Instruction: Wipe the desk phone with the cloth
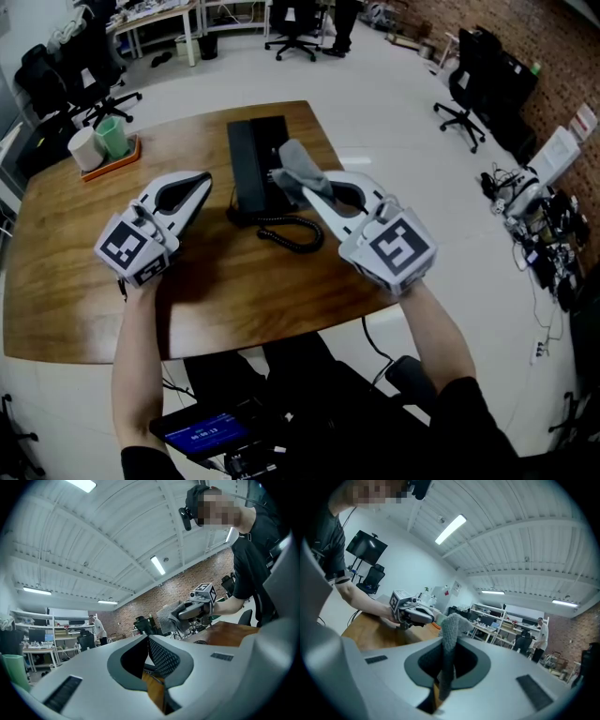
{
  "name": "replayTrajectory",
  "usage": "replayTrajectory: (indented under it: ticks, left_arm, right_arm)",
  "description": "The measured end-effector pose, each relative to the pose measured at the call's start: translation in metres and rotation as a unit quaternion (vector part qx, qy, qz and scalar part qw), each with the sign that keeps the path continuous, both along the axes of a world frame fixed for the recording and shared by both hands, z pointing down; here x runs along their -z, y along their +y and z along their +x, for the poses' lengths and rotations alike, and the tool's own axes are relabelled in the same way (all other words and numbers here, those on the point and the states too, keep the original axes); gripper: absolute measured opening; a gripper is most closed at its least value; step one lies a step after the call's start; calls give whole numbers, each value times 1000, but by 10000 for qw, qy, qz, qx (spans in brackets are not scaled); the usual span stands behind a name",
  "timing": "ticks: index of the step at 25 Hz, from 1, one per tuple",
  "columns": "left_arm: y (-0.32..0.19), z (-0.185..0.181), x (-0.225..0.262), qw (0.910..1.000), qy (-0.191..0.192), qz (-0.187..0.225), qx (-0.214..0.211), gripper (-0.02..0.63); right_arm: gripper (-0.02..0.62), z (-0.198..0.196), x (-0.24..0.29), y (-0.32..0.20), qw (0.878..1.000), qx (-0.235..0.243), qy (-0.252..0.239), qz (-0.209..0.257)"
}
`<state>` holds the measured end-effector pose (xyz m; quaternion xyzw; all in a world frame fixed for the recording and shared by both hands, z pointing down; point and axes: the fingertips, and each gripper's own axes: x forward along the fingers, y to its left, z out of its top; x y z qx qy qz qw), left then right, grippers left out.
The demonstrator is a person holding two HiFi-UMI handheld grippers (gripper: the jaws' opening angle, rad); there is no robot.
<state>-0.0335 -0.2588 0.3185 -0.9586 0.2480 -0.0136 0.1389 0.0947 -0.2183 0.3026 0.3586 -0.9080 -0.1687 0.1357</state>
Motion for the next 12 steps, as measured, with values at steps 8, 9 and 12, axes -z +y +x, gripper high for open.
replayTrajectory:
  ticks: [8,9,12]
  left_arm:
    - [-1,0,0,10000,-6,5,0,0]
    - [-1,0,1,10000,-13,5,0,0]
    - [-1,0,1,10000,-35,6,8,0]
  right_arm:
    - [23,0,2,2,10000,-11,-3,12]
    - [23,-1,3,2,10000,-9,-4,16]
    - [24,-1,4,3,10000,2,-12,25]
